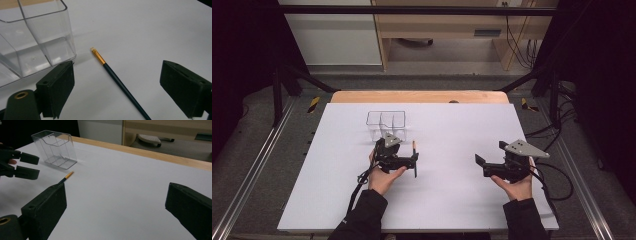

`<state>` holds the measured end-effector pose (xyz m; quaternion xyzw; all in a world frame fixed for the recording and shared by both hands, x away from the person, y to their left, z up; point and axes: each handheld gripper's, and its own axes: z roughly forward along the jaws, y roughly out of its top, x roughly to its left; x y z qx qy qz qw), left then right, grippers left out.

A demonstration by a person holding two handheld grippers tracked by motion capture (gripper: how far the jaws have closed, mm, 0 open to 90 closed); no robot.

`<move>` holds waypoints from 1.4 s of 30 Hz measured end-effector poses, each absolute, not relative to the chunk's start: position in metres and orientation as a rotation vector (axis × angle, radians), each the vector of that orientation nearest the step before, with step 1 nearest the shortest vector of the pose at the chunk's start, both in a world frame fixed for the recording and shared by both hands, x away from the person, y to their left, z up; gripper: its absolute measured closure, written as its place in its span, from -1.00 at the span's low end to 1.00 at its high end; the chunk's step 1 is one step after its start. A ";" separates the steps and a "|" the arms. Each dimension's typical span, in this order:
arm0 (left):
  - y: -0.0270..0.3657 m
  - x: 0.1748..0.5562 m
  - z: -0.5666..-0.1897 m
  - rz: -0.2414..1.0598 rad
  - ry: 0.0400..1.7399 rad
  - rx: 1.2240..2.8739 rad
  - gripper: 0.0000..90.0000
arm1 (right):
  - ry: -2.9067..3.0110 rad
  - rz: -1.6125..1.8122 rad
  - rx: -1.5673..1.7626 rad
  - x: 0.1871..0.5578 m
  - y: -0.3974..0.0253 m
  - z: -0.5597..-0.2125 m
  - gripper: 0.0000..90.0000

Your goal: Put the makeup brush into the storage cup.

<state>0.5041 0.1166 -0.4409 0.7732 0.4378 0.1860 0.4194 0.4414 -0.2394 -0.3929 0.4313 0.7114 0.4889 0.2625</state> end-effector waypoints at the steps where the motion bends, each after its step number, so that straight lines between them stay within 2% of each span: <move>1: 0.116 0.505 -0.442 0.463 1.100 1.940 -0.73 | 1.924 1.321 1.166 0.441 -0.240 -0.393 -0.91; 15: 0.100 0.519 -0.464 0.469 1.157 2.008 -0.57 | 1.922 1.324 1.164 0.441 -0.241 -0.392 -0.92; 21: 0.093 0.523 -0.474 0.452 1.149 2.082 -0.35 | 1.926 1.321 1.163 0.441 -0.241 -0.392 -0.92; 30: 0.091 0.523 -0.477 0.452 1.159 2.095 -0.05 | 1.921 1.325 1.164 0.441 -0.242 -0.391 -0.92; 33: 0.092 0.523 -0.476 0.437 1.154 2.096 0.11 | 1.921 1.325 1.164 0.441 -0.242 -0.391 -0.92; 42: 0.090 0.519 -0.476 0.483 1.110 2.138 0.42 | 1.925 1.327 1.177 0.442 -0.243 -0.393 -0.92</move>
